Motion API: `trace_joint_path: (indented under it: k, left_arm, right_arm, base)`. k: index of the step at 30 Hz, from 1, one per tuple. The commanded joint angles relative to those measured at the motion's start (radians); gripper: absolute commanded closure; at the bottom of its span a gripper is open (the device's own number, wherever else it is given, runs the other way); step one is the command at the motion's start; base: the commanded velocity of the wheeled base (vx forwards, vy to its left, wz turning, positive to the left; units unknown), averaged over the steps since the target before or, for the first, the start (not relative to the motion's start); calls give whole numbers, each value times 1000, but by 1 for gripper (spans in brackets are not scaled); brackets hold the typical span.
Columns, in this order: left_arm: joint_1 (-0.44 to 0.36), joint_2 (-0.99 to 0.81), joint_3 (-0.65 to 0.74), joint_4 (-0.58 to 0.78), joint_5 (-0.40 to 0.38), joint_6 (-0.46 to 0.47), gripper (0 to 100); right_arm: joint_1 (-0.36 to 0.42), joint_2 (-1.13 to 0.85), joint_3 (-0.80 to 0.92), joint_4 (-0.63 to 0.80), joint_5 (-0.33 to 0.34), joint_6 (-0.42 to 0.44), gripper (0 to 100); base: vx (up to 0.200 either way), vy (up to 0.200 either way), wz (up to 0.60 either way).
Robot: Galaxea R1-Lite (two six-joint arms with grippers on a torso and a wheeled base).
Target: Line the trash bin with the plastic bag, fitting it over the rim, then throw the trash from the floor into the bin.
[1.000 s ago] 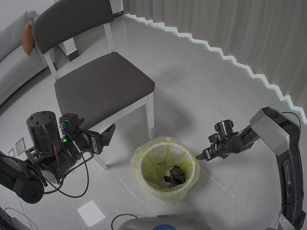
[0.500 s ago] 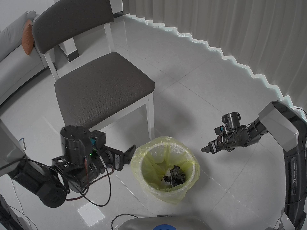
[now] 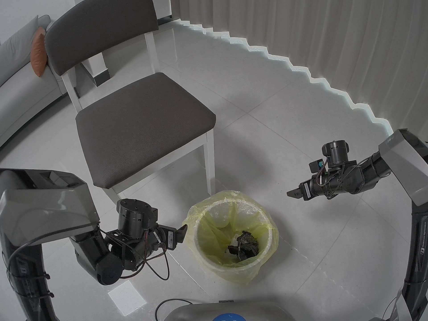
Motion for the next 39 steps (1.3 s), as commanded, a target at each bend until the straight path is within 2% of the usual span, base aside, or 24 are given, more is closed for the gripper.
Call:
trace_joint_path:
  k: [1, 11, 17, 28, 29, 34, 39]
  left_arm:
    - [56, 147, -32, -24, -13, 4, 0]
    - [63, 247, -157, -7, -23, 14, 0]
    - [83, 287, -280, 85, -25, 37, 0]
    - [97, 371, -568, 313, -48, 37, 0]
    - [99, 388, -627, 372, -51, 39, 0]
    - [97, 442, -800, 487, -60, 42, 0]
    - [96, 474, -914, 600, -76, 42, 0]
  right_arm:
    - [-2, -26, 4, -1, 1, -1, 0]
    - [-7, -35, 13, -4, 1, -3, 0]
    - [-10, -35, 15, -4, 1, -3, 0]
    - [-14, -35, 18, -4, 1, -16, 0]
    - [-14, -34, 18, -4, 1, -16, 0]
    - [-19, -35, 18, -4, 1, -18, 0]
    - [-20, -35, 18, -4, 1, -18, 0]
  base:
    - [0, 0, 0]
    - [0, 0, 0]
    - [0, 0, 0]
    - [0, 0, 0]
    - [0, 0, 0]
    - [0, 0, 0]
    - [0, 0, 0]
